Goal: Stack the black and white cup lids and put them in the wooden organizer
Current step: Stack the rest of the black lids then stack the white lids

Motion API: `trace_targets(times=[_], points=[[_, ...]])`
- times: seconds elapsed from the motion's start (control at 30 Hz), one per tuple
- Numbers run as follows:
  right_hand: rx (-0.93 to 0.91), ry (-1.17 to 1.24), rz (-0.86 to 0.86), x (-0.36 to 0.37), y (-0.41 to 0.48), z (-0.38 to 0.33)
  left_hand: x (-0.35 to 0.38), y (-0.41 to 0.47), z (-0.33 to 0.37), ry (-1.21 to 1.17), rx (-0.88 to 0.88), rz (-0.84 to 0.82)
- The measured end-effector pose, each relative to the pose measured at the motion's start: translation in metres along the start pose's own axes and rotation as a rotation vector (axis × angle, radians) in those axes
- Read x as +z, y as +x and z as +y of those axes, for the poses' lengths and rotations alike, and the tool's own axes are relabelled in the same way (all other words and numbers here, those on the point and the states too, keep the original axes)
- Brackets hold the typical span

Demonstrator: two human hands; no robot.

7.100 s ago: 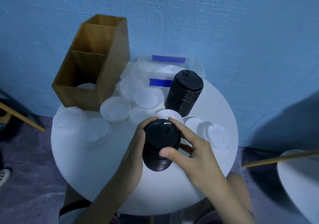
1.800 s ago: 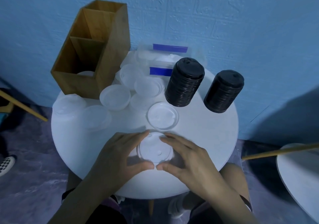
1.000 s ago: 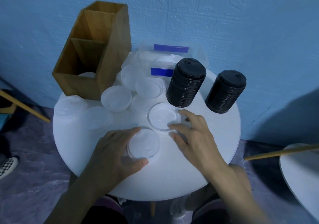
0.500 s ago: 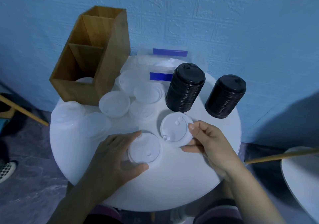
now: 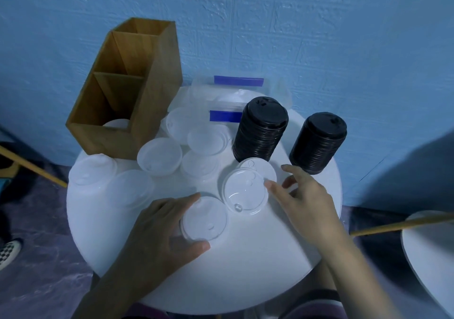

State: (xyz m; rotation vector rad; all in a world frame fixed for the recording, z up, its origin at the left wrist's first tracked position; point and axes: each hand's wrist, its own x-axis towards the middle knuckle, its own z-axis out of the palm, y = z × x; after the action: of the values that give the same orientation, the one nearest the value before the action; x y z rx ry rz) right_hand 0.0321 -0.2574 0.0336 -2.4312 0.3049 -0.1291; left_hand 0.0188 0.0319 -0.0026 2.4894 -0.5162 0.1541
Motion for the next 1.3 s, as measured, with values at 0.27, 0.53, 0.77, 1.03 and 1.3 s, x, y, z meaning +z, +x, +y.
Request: trace_targets(times=[0.27,0.53,0.77,1.03,1.3], points=[[-0.412,-0.012,-0.078,0.006,0.0,-0.002,0.001,-0.001,-0.001,-0.007,-0.023,-0.01],[-0.365,-0.083,-0.265,0.008,-0.006,0.001,0.0,0.0,-0.002,0.021,0.024,-0.032],[-0.303,0.067,-0.196,0.002,-0.012,-0.002,0.005,0.001,-0.005,-0.009,0.059,-0.016],[-0.353,0.143,-0.228,0.004,-0.04,-0.014,0.016,0.005,0.0,-0.065,0.016,0.012],[-0.349,0.074,-0.395,0.028,-0.055,-0.016,0.007,-0.007,0.0,-0.086,0.024,-0.051]])
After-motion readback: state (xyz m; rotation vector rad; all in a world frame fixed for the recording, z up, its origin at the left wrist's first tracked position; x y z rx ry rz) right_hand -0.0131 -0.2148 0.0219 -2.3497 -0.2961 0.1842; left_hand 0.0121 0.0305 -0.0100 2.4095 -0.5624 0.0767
